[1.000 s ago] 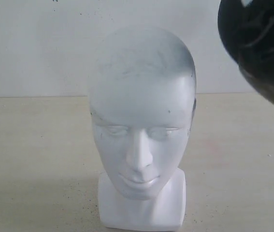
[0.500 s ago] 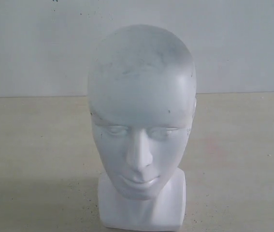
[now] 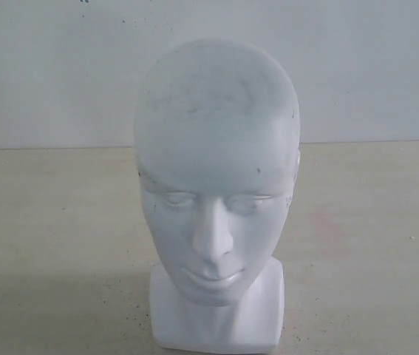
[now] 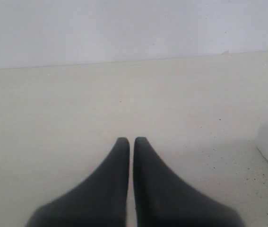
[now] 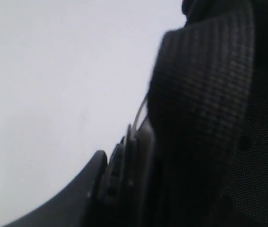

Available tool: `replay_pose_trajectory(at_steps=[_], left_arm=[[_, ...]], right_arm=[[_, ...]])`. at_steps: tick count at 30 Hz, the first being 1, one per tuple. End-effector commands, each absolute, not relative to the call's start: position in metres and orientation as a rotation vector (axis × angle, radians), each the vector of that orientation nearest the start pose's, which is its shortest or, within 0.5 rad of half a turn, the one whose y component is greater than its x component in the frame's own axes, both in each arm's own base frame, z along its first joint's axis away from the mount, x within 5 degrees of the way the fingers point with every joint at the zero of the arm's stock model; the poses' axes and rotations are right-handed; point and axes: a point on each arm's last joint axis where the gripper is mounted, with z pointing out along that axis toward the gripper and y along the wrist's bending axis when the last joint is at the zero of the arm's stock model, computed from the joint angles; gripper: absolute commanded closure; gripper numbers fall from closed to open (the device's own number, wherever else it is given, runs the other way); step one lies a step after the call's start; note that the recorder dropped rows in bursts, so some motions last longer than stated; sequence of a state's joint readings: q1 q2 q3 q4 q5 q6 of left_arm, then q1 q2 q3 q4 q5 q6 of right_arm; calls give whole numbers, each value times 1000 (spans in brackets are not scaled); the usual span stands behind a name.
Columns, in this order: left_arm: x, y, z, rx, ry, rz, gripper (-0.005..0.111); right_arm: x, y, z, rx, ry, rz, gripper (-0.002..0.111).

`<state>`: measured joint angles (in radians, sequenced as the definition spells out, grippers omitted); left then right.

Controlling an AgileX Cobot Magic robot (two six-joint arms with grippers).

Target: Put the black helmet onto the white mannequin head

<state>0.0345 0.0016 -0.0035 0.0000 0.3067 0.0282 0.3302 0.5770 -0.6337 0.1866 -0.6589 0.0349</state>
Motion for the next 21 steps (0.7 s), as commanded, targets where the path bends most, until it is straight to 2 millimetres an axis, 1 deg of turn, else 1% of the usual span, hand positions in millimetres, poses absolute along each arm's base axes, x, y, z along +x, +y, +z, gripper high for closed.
replay_pose_trajectory(at_steps=[1, 3, 4, 5, 7, 8, 10, 11, 12, 13, 14, 15, 16, 17, 18, 19, 21], left_arm=[[54, 1, 185, -5, 1791, 30, 102], [54, 1, 185, -5, 1791, 30, 102], [54, 1, 185, -5, 1791, 30, 102], [54, 1, 185, -5, 1791, 30, 102], [54, 1, 185, -5, 1791, 30, 102], [54, 1, 185, -5, 1791, 30, 102], [54, 1, 185, -5, 1791, 30, 102], [54, 1, 185, -5, 1791, 30, 102], [54, 1, 185, -5, 1791, 30, 102], [54, 1, 185, -5, 1791, 30, 102], [54, 1, 185, -5, 1791, 30, 102], [54, 1, 185, -5, 1791, 30, 102], [54, 1, 185, -5, 1791, 30, 102], [54, 1, 185, -5, 1791, 30, 102], [54, 1, 185, -5, 1791, 30, 102], [54, 1, 185, -5, 1791, 30, 102], [55, 1, 188, -5, 1765, 31, 102]], right_arm=[[89, 32, 440, 49, 529, 879, 109], [94, 39, 442, 19, 448, 1048, 109], [103, 44, 442, 8, 431, 1166, 109], [113, 48, 441, 27, 463, 1239, 109], [126, 55, 450, 47, 479, 1403, 109], [134, 59, 452, 49, 498, 1465, 109], [144, 67, 463, 18, 510, 1550, 109], [146, 70, 470, -14, 506, 1555, 109], [147, 75, 484, -70, 480, 1560, 109], [145, 76, 491, -88, 462, 1566, 109], [137, 79, 508, -142, 410, 1578, 109], [133, 80, 514, -168, 393, 1585, 109], [123, 83, 527, -229, 354, 1609, 109], [120, 84, 532, -241, 338, 1628, 109], [113, 87, 539, -259, 308, 1682, 109], [112, 90, 541, -263, 305, 1708, 109], [113, 106, 540, -277, 324, 1835, 109]])
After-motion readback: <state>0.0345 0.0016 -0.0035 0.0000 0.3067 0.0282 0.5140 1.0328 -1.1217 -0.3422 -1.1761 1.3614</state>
